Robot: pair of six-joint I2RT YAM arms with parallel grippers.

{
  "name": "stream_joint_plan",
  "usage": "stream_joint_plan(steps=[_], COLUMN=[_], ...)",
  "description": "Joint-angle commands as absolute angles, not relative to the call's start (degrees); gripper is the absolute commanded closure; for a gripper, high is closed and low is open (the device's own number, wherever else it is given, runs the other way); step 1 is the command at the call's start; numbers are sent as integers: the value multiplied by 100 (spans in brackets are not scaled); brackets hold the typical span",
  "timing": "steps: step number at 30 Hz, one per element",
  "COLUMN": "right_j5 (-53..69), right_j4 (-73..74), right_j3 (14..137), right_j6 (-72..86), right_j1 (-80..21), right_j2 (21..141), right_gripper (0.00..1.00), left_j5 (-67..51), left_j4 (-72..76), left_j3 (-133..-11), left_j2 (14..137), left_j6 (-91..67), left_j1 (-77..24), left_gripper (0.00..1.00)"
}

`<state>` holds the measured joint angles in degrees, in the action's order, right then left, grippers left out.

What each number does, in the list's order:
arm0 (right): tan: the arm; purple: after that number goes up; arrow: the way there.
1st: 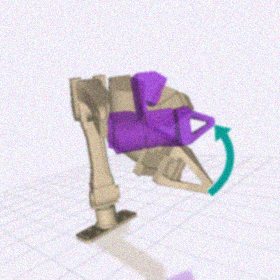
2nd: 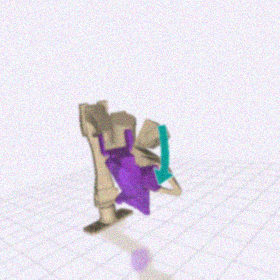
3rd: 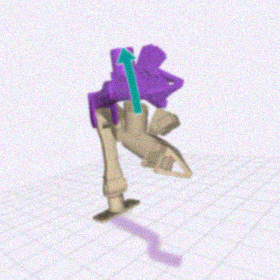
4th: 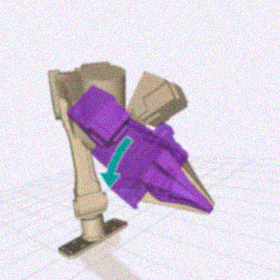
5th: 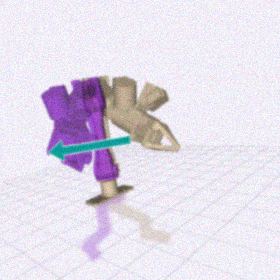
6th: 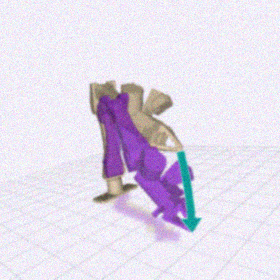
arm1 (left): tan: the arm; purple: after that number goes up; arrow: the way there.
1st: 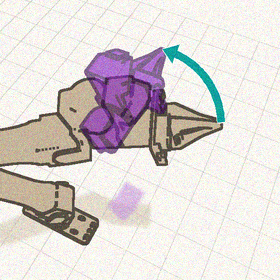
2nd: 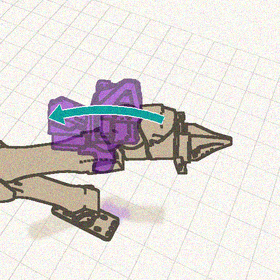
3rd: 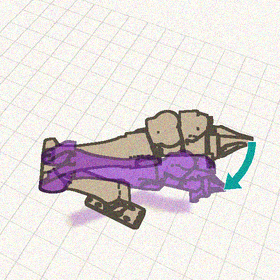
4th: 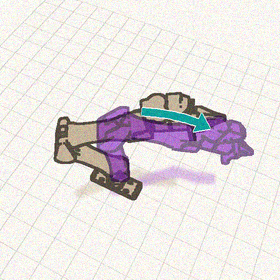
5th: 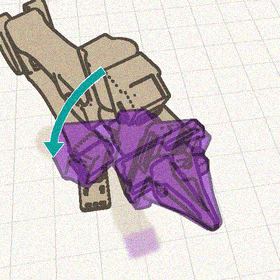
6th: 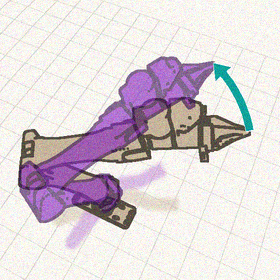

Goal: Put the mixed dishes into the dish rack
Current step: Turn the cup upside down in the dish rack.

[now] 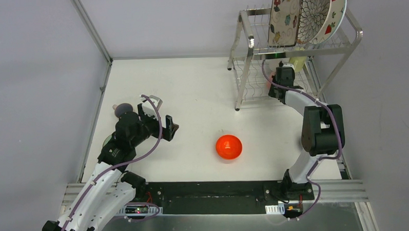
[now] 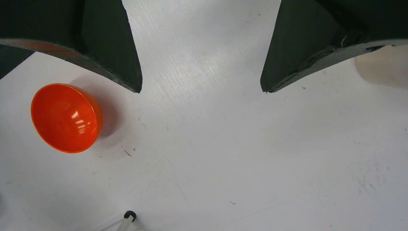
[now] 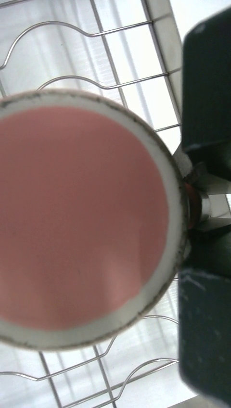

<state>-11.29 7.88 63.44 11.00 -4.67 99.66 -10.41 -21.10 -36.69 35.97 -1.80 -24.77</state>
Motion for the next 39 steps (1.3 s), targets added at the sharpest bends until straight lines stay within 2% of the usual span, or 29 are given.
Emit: stream_joint_plan(steps=[1, 12, 18, 27, 39], right_j5=[-856, -807, -876, -799, -558], right_j4=[19, 171, 501, 731, 692], right_j3=[6692, 6752, 6657, 6516, 6666], right_j6=[1079, 994, 1046, 915, 689], right_j1=[-353, -246, -248, -251, -243], right_j2=[10025, 10072, 9834, 9692, 9894], right_gripper=[100, 69, 58, 59, 79], left_j5=[-927, -925, -939, -955, -952], left_j4=[-2002, -2001, -2002, -1998, -2001], left_j3=[-3713, -3718, -3726, -3724, -3718], left_j2=[3576, 3586, 3602, 3595, 3611], left_j6=[-53, -53, -53, -53, -53], left_j1=[-2505, -2505, -2505, -2505, -2505], left_gripper=[1, 1, 1, 1, 1])
